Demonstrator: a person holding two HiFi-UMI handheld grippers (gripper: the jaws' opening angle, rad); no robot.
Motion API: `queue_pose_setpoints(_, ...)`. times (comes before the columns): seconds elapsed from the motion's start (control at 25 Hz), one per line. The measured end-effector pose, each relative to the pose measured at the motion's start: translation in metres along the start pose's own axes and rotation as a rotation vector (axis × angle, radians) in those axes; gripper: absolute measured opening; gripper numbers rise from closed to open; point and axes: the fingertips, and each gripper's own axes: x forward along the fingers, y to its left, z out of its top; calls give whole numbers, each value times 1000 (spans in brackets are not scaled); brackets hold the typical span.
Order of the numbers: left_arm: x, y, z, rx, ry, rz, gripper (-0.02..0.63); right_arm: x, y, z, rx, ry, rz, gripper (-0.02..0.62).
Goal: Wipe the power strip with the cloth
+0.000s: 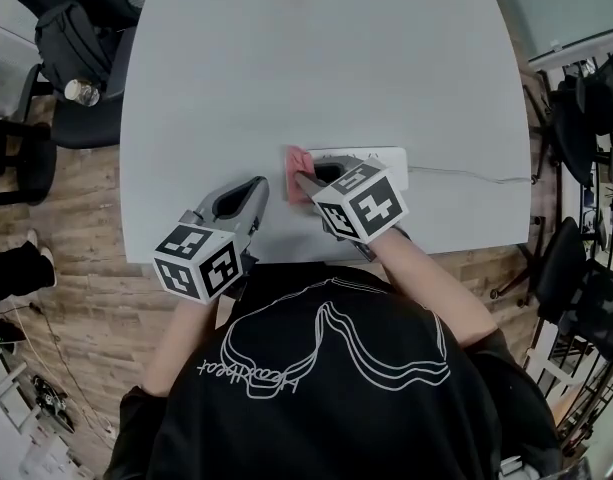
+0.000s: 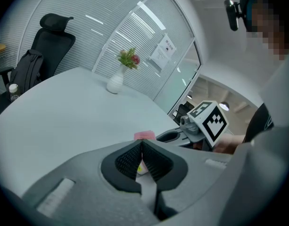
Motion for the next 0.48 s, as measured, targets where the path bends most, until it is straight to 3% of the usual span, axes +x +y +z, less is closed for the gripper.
queue_pose_setpoints(0.48, 5, -6, -6, -5, 11, -11, 14, -14, -13, -13, 31, 3, -20, 46)
